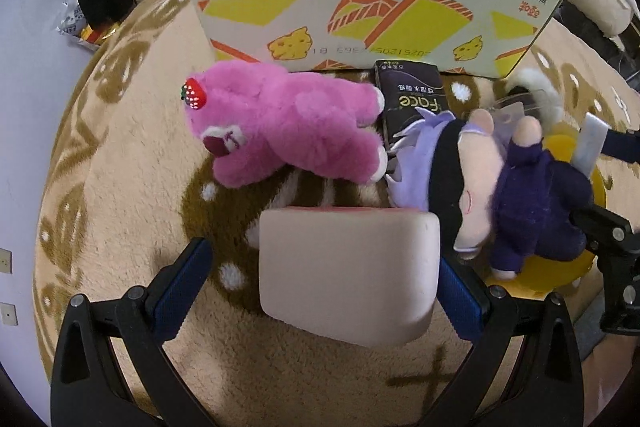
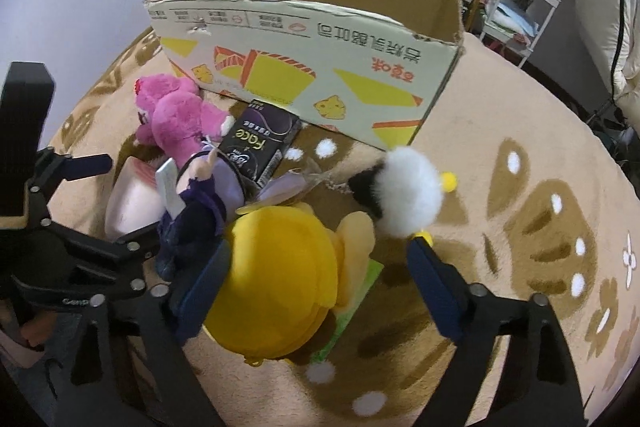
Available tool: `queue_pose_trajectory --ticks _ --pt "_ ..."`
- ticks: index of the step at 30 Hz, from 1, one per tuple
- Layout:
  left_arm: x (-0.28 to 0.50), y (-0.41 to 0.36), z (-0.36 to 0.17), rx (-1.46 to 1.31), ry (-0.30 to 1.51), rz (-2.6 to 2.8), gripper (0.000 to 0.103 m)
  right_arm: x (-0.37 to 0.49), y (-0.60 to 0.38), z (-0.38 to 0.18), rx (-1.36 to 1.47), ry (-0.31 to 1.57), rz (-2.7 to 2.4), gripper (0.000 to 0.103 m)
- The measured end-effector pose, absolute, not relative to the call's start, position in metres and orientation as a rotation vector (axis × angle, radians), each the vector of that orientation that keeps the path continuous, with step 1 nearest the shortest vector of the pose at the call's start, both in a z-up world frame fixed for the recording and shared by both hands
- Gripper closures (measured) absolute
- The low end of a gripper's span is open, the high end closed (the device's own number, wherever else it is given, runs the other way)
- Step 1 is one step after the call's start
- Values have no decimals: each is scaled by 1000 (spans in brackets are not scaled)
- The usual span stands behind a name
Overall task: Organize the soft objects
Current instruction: 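Grasp the pink-white swirl cushion with the left tool while the right tool grasps the yellow plush, then carry the swirl cushion and yellow plush into the box and release both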
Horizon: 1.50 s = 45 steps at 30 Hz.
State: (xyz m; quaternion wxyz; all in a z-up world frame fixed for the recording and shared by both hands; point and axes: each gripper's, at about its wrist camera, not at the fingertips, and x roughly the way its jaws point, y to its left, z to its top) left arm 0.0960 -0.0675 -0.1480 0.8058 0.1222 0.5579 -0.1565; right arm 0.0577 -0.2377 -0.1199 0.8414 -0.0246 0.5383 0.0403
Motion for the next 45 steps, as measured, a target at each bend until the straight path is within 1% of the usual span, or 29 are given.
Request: queue_pose_trajectory --ticks 1,2,3,5,8,10,13,15,19,24,27,35,42,45 --pt "97 -67 -149 261 1195 -337 1 58 -237 -120 -51 1140 93 22" --pt "97 -68 -149 260 1195 -340 1 58 -236 -121 -48 1145 104 30" --pt "97 -68 -150 259 1199 -344 1 58 -234 -122 -48 1153 115 35" --pt "97 -68 -151 251 1214 -354 4 57 -231 -123 -63 1159 115 37" --pt "97 -67 -152 214 1240 -377 12 56 -229 -122 -70 1154 110 38" --pt "99 -66 -154 200 1254 -388 23 57 -230 -122 -60 1151 107 41" --pt "96 -68 -153 207 1248 -401 30 56 -233 -120 -51 1141 97 43" --pt "94 -69 -151 221 1233 -405 34 54 -235 -118 -49 1128 91 48" --pt "87 -71 -144 237 1201 -397 37 51 -240 -111 -32 1104 88 54" --pt "79 -65 -130 229 1149 -381 42 48 -245 -103 -15 1076 78 66" --pt "77 -61 -124 217 1120 -366 45 44 -244 -96 -22 1040 69 70" --pt "64 -52 -92 201 968 -316 46 27 -246 -62 -27 851 28 72" --pt "43 -45 -55 182 739 -240 46 13 -248 -33 -53 667 -24 72" --pt "40 -42 -42 168 653 -218 46 15 -253 -24 -45 619 -17 72"
